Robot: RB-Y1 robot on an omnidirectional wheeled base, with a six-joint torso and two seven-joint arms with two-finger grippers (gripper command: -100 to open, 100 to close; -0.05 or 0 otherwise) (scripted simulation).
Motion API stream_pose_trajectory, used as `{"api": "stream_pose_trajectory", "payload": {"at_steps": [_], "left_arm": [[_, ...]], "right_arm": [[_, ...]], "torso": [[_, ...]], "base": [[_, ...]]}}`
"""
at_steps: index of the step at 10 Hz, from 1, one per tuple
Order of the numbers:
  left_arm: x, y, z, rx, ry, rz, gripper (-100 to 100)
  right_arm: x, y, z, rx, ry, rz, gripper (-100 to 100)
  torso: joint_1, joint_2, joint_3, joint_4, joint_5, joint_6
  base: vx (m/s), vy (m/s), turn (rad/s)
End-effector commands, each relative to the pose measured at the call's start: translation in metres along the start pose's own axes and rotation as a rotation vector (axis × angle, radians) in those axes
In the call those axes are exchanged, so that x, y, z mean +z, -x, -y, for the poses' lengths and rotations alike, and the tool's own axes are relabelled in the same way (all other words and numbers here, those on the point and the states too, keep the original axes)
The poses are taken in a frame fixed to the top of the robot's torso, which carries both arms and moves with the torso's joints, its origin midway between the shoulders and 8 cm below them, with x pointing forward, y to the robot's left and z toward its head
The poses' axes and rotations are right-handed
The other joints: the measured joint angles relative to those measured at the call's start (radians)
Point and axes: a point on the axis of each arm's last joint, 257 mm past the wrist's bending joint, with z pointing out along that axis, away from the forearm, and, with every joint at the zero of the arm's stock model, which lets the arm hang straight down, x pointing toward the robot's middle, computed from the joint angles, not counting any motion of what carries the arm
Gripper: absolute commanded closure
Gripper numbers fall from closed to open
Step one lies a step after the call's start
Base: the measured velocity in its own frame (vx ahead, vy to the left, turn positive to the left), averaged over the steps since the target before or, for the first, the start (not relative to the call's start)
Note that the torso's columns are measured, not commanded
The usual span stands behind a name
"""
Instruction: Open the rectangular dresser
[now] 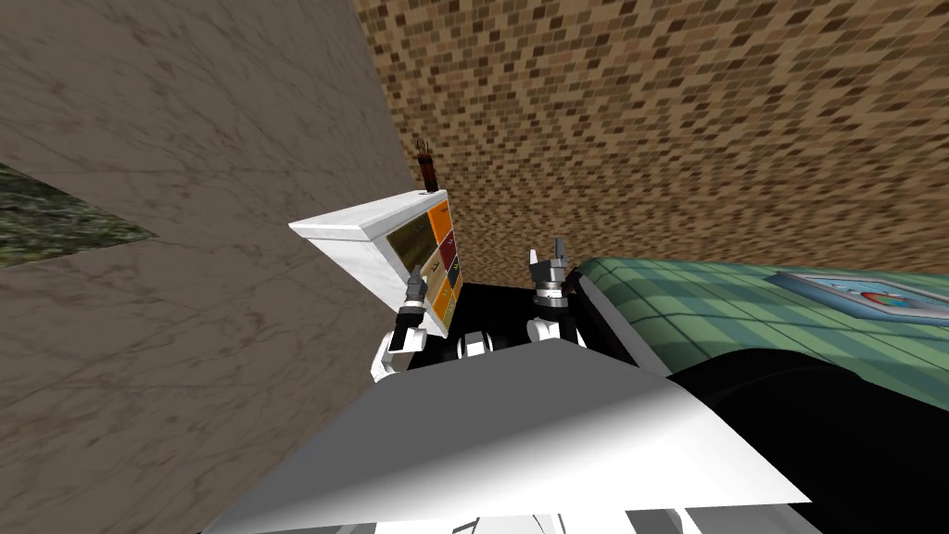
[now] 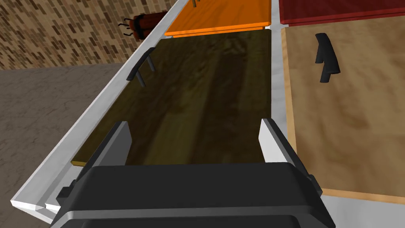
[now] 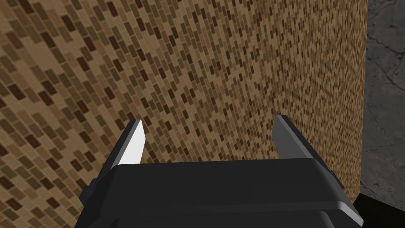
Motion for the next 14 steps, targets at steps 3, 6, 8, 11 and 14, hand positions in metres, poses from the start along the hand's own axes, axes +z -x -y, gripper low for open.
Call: {"api": "stream_pose_trajectory", "payload": {"at_steps": [3,6,8,11,14], "left_arm": [[0.002,-0.016,-0.053,0.044,0.128,-0.058,-100],[0.001,-0.025,-0.085,0.071,0.203,-0.090,-100],[-0.001,-0.029,-0.104,0.088,0.246,-0.108,-100],[-0.004,-0.033,-0.124,0.110,0.294,-0.128,-100],[-0.004,-0.036,-0.124,0.109,0.294,-0.134,-100]], "right_arm": [[0.000,0.000,0.000,0.000,0.000,0.000,0],[0.000,0.000,0.000,0.000,0.000,0.000,0],[0.000,0.000,0.000,0.000,0.000,0.000,0],[0.000,0.000,0.000,0.000,0.000,0.000,0],[0.000,0.000,0.000,0.000,0.000,0.000,0]], "torso": [[-0.003,0.000,0.000,0.000,-0.001,0.000],[-0.002,0.001,0.001,0.000,-0.001,0.000],[-0.001,0.001,0.001,0.000,0.000,0.000],[-0.001,-0.002,-0.001,-0.001,0.000,0.000],[0.001,-0.005,-0.002,-0.002,0.001,-0.001]], "base": [[0.062,0.060,-0.078],[0.052,0.052,-0.078],[0.034,0.057,-0.074],[0.029,0.037,-0.052],[0.004,0.009,-0.018]]}}
